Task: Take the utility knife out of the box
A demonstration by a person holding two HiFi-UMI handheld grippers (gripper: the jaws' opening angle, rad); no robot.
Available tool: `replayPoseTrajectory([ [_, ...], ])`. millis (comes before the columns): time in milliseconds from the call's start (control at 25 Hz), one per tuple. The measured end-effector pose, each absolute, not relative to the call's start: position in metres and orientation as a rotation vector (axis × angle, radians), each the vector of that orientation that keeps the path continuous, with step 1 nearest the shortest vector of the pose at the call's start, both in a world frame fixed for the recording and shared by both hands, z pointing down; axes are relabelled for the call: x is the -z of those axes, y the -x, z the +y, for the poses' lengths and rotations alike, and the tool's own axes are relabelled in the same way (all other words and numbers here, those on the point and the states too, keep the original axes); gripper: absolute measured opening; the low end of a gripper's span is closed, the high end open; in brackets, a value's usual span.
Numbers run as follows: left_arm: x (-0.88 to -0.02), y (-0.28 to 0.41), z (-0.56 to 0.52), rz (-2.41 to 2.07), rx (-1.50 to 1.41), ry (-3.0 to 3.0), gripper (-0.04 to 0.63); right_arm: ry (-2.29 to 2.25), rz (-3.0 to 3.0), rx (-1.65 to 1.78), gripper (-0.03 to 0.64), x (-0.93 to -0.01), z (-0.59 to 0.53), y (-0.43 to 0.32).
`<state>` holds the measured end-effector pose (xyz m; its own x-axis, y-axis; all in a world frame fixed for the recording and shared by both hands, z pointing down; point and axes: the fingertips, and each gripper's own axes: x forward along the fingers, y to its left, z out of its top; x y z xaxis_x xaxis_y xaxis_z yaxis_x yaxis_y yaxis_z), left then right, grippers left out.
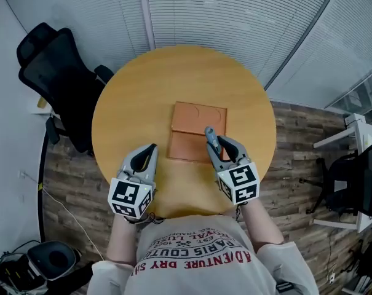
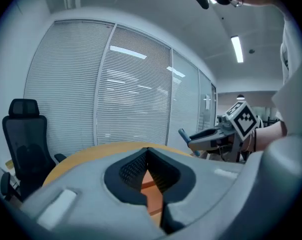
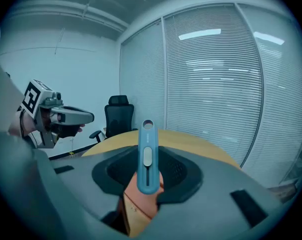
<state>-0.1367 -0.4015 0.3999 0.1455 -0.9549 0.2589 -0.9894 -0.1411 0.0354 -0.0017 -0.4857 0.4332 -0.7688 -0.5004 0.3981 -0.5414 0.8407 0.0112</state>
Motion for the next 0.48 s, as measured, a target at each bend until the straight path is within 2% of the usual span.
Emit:
replayPoseTrajectory([
  [480,-0.382,0.106,-0.409,-1.911,-0.286,-2.295,-0.005,-0.872,-2.744,-0.117,0.132,-0.387,-0.481,-0.034],
])
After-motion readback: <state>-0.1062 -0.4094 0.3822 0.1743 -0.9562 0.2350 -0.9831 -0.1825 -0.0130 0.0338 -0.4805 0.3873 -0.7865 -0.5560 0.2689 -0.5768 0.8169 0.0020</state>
